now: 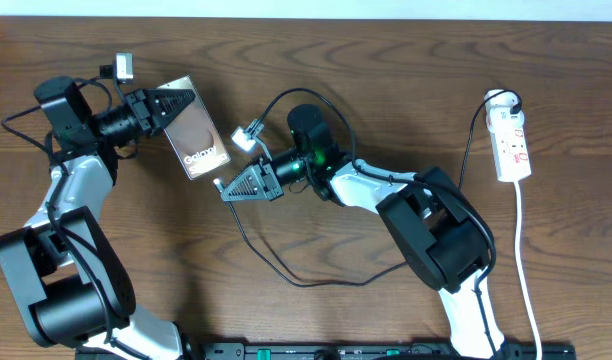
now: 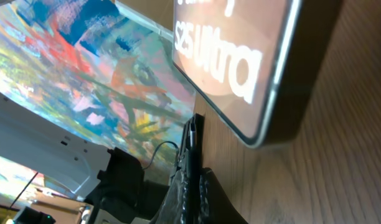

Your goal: Plug charger to phone and switch on socket

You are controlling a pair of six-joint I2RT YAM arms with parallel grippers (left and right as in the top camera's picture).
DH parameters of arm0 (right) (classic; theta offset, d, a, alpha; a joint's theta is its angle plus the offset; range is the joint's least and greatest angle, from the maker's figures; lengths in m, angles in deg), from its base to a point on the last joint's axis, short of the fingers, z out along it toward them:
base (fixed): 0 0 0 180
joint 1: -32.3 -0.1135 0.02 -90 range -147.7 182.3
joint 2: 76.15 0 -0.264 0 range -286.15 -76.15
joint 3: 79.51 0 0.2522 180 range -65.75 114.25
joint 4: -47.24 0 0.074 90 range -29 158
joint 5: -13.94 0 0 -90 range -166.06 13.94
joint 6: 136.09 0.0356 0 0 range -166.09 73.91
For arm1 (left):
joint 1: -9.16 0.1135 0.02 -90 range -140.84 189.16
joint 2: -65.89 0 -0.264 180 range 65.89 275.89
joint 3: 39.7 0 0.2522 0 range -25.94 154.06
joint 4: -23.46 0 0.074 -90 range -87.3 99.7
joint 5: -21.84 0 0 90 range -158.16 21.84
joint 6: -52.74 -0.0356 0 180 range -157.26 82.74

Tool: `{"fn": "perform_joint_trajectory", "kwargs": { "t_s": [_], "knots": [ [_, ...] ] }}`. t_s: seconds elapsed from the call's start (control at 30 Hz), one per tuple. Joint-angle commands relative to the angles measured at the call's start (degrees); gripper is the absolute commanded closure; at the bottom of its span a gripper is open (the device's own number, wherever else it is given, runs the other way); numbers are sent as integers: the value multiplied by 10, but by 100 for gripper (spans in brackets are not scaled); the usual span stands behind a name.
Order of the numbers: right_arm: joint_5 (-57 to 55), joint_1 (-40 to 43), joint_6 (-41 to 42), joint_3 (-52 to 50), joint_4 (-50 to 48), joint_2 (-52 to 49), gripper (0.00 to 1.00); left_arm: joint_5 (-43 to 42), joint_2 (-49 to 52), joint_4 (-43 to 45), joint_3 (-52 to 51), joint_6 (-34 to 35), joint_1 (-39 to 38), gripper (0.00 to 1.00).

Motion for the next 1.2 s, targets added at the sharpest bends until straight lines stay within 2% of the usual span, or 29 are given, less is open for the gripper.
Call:
{"fn": "perform_joint_trajectory", "kwargs": {
  "t_s": [0.0,0.9,1.17],
  "knots": [
    [12,-2,8,6,-3,6,99,-10,3,3,0,9,2,92],
    [11,1,9,6,-16,6,99,-44,3,3,0,3,3,93],
    [45,36,28,6,-2,6,99,-27,3,12,0,3,43,93]
  ]
}}
